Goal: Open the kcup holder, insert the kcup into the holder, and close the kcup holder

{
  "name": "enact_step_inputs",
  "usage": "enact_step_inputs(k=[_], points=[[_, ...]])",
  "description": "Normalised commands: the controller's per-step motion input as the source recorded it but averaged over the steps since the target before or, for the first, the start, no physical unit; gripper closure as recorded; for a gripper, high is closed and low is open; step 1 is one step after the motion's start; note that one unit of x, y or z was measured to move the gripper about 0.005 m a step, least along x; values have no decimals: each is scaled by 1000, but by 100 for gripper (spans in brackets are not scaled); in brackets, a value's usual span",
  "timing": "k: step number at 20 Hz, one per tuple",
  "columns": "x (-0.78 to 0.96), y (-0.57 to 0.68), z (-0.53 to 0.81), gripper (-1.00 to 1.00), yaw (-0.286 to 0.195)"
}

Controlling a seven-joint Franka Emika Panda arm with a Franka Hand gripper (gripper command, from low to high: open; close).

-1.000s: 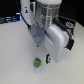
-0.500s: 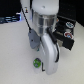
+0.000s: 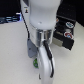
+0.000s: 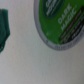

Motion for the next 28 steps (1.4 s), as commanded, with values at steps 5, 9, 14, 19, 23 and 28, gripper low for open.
enact_step_inputs(k=[5, 9, 14, 19, 23, 28], points=[[-125, -26, 16, -100, -5], [-301, -4, -158, -100, -18], [-220, -17, -263, -100, -10], [-125, -50, -34, 100, -15], [-45, -2, 0, 100, -1], [23, -7, 42, 100, -3]])
